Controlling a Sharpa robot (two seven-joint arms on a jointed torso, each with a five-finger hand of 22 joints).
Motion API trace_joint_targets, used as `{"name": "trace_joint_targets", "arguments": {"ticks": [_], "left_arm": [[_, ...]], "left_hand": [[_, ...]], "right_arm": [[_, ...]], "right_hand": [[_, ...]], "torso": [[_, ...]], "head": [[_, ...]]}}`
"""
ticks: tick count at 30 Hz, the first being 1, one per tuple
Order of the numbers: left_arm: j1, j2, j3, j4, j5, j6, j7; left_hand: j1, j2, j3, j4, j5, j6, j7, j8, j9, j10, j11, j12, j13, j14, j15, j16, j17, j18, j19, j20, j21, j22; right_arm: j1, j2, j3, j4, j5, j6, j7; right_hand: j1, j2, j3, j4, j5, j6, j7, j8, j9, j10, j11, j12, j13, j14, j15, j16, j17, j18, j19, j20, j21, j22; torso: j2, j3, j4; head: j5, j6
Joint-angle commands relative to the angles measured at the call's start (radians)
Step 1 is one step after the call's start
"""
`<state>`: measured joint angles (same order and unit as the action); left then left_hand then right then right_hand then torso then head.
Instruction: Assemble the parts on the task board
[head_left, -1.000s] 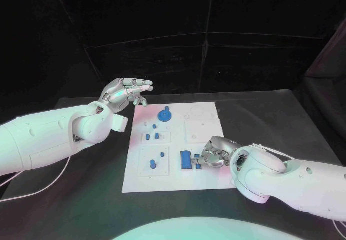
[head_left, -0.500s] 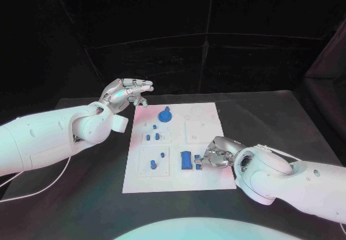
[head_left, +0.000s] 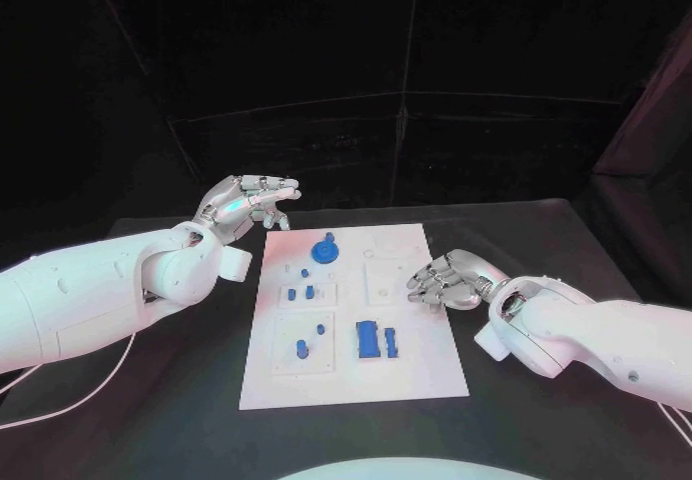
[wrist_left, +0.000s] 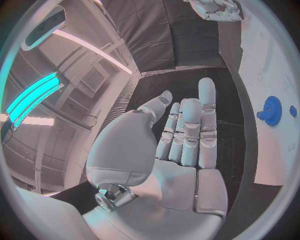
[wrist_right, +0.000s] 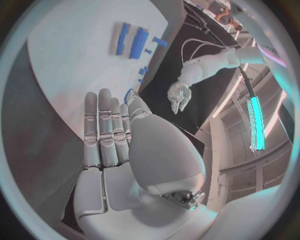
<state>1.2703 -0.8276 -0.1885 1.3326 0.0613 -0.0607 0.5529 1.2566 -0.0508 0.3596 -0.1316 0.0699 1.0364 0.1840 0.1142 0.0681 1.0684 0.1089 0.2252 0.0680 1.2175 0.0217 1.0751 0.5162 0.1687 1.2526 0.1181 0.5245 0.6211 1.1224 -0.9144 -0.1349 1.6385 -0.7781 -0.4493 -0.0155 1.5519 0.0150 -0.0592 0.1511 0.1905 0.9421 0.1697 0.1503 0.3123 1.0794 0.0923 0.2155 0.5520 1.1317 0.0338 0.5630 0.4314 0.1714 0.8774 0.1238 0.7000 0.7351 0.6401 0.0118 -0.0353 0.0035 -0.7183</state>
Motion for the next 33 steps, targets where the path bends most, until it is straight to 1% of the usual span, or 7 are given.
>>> {"name": "trace_joint_targets", "arguments": {"ticks": [1,10,17,18,27,29,33], "left_arm": [[0.001,0.013,0.001,-0.023,0.037,-0.004,0.019],[-0.013,0.068,0.001,-0.122,0.077,-0.008,0.043],[-0.030,0.120,0.002,-0.199,0.101,-0.031,0.061],[-0.027,0.110,0.001,-0.182,0.063,-0.012,0.023],[-0.057,0.101,0.030,-0.116,0.044,-0.122,0.015],[-0.070,0.096,0.042,-0.089,0.036,-0.167,0.011],[-0.101,0.086,0.073,-0.020,0.015,-0.281,0.002]], "left_hand": [[-0.006,0.006,-0.017,-0.001,-0.003,0.000,-0.004,0.005,-0.002,-0.004,0.005,0.002,-0.003,-0.084,0.005,-0.094,-0.073,0.012,-0.066,0.005,-0.051,-0.028],[-0.005,0.023,-0.030,-0.005,-0.001,-0.022,0.012,-0.025,-0.003,-0.034,0.050,-0.069,-0.006,-0.301,0.106,-0.641,-0.334,-0.014,-0.435,0.099,-0.373,-0.238],[0.003,0.038,-0.060,-0.012,0.000,-0.020,0.013,-0.047,-0.003,-0.021,0.052,-0.122,-0.006,-0.243,0.116,-0.800,-0.408,0.017,-0.425,0.139,-0.417,-0.313],[-0.376,0.051,-0.146,0.032,-0.070,-0.321,-0.045,-0.114,-0.068,-0.340,0.003,-0.149,-0.068,-0.540,0.075,-0.877,-0.438,-0.051,-0.678,0.060,-0.446,-0.403],[-0.641,0.051,-0.213,0.132,-0.070,-0.540,-0.088,-0.114,-0.068,-0.558,-0.030,-0.225,-0.068,-0.741,-0.022,-0.942,-0.516,-0.066,-0.848,0.007,-0.524,-0.472],[-0.689,0.051,-0.225,0.132,-0.070,-0.578,-0.095,-0.114,-0.068,-0.597,-0.036,-0.225,-0.068,-0.778,-0.022,-0.952,-0.516,-0.077,-0.879,-0.002,-0.524,-0.483],[-0.773,0.051,-0.246,0.132,-0.070,-0.646,-0.108,-0.114,-0.068,-0.667,-0.109,-0.225,-0.068,-0.843,-0.022,-0.970,-0.516,-0.088,-0.934,-0.019,-0.524,-0.503]], "right_arm": [[0.015,0.039,0.002,-0.093,0.419,0.063,0.349],[0.031,0.192,0.041,-0.378,0.580,0.145,0.481],[0.032,0.266,0.049,-0.495,0.598,0.187,0.506],[0.030,0.251,0.048,-0.472,0.535,0.123,0.436],[0.005,0.222,0.070,-0.372,0.595,0.014,0.461],[-0.006,0.210,0.078,-0.331,0.619,-0.032,0.471],[-0.031,0.181,0.100,-0.231,0.680,-0.142,0.496]], "right_hand": [[0.027,-0.003,0.015,0.007,-0.005,0.007,0.016,-0.037,-0.035,-0.007,0.028,-0.105,-0.155,-0.086,0.051,-0.203,-0.120,-0.006,-0.058,0.045,-0.164,-0.116],[-0.001,0.006,0.011,-0.038,0.000,0.027,0.019,-0.086,-0.132,-0.004,0.054,-0.150,-0.406,-0.056,0.084,-0.417,-0.305,0.012,0.007,0.101,-0.396,-0.321],[-0.019,0.025,0.016,-0.087,0.006,0.045,0.020,-0.086,-0.175,0.023,0.050,-0.149,-0.486,0.045,0.062,-0.450,-0.356,0.012,0.111,0.078,-0.437,-0.381],[-0.472,-0.015,0.059,-0.151,-0.056,-0.256,-0.038,-0.150,-0.213,-0.313,0.008,-0.216,-0.552,-0.316,-0.034,-0.481,-0.431,-0.052,-0.193,0.019,-0.512,-0.483],[-0.794,-0.015,0.059,-0.151,-0.093,-0.455,-0.075,-0.150,-0.312,-0.535,-0.022,-0.216,-0.552,-0.550,-0.034,-0.563,-0.431,-0.069,-0.389,-0.024,-0.570,-0.561],[-0.852,-0.015,0.059,-0.151,-0.101,-0.492,-0.083,-0.150,-0.312,-0.577,-0.092,-0.216,-0.552,-0.595,-0.034,-0.563,-0.431,-0.079,-0.426,-0.032,-0.580,-0.574],[-0.955,-0.015,0.059,-0.151,-0.114,-0.559,-0.096,-0.150,-0.312,-0.650,-0.092,-0.216,-0.552,-0.674,-0.034,-0.563,-0.431,-0.090,-0.493,-0.045,-0.598,-0.598]], "torso": [[-0.018,-0.0059,-0.0042],[-0.039,-0.0066,-0.0115],[-0.045,-0.0047,-0.0084],[-0.041,-0.0064,-0.0101],[-0.086,-0.0109,0.0274],[-0.093,-0.0115,0.0329],[-0.096,-0.0118,0.0353]], "head": [[-0.003,0.032],[0.003,0.103],[0.007,0.131],[0.005,0.123],[-0.002,0.119],[-0.003,0.119],[-0.003,0.118]]}}
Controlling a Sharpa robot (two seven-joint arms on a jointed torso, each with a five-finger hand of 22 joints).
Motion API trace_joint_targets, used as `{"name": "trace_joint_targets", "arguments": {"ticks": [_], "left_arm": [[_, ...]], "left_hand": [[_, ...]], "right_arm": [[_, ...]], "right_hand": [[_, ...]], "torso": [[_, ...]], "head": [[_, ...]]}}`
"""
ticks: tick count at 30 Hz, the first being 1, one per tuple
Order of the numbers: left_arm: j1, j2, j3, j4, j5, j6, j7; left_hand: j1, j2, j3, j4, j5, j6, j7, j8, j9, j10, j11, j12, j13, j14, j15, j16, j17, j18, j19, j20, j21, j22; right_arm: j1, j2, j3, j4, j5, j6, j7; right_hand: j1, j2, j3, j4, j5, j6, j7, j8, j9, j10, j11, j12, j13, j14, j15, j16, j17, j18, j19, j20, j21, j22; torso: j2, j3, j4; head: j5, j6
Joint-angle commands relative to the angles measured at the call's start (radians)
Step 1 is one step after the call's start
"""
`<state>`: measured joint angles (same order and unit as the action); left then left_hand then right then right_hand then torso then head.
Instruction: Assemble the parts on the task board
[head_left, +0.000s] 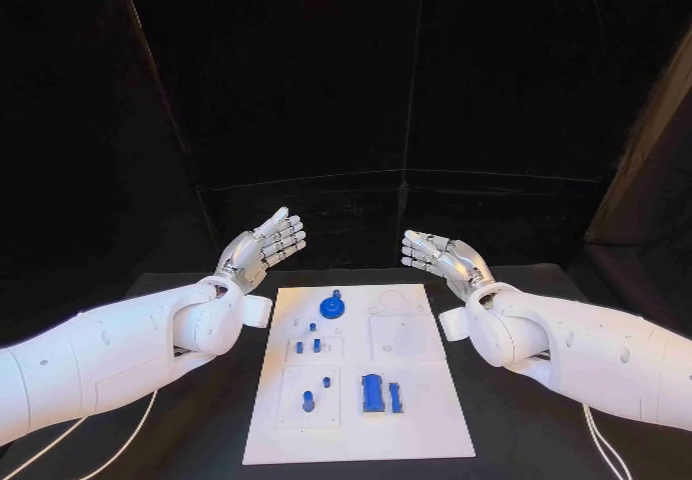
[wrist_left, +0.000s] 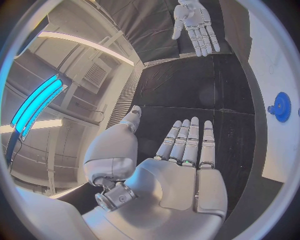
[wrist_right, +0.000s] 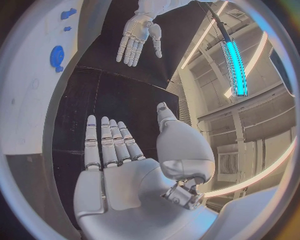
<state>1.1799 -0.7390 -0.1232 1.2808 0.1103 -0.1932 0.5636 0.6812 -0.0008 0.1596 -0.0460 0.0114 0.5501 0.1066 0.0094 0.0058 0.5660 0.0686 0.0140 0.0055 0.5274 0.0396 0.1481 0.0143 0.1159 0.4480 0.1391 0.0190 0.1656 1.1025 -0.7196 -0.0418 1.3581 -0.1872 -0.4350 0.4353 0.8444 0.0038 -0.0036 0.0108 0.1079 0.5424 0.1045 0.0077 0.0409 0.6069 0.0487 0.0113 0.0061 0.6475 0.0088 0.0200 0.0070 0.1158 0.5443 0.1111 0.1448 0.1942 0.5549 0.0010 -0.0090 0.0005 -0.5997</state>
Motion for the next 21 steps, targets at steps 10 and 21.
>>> {"name": "trace_joint_targets", "arguments": {"ticks": [10,21], "left_arm": [[-0.100,-0.031,0.094,0.224,-0.091,-0.469,-0.035],[-0.130,-0.041,0.123,0.289,-0.110,-0.577,-0.044]], "left_hand": [[-0.365,0.001,-0.084,0.046,-0.011,-0.295,-0.107,-0.009,-0.006,-0.304,-0.069,-0.014,-0.005,-0.283,-0.040,-0.148,-0.014,-0.116,-0.240,-0.139,-0.019,-0.089],[-0.483,0.001,-0.160,0.046,-0.011,-0.391,-0.107,-0.009,-0.006,-0.402,-0.069,-0.014,-0.005,-0.375,-0.040,-0.148,-0.014,-0.116,-0.317,-0.139,-0.019,-0.166]], "right_arm": [[-0.051,-0.059,0.041,0.207,0.184,-0.330,0.083],[-0.053,-0.060,0.042,0.212,0.187,-0.335,0.085]], "right_hand": [[-0.450,-0.004,0.004,-0.011,-0.108,-0.289,-0.105,-0.008,-0.041,-0.323,-0.049,-0.011,-0.006,-0.345,-0.009,-0.020,-0.007,-0.116,-0.290,-0.111,-0.145,-0.104],[-0.593,-0.004,0.004,-0.011,-0.108,-0.381,-0.105,-0.008,-0.041,-0.426,-0.049,-0.011,-0.006,-0.455,-0.009,-0.020,-0.007,-0.116,-0.382,-0.111,-0.145,-0.194]], "torso": [[-0.011,-0.0010,0.0090],[-0.011,-0.0010,0.0090]], "head": [[0.000,0.000],[0.000,0.000]]}}
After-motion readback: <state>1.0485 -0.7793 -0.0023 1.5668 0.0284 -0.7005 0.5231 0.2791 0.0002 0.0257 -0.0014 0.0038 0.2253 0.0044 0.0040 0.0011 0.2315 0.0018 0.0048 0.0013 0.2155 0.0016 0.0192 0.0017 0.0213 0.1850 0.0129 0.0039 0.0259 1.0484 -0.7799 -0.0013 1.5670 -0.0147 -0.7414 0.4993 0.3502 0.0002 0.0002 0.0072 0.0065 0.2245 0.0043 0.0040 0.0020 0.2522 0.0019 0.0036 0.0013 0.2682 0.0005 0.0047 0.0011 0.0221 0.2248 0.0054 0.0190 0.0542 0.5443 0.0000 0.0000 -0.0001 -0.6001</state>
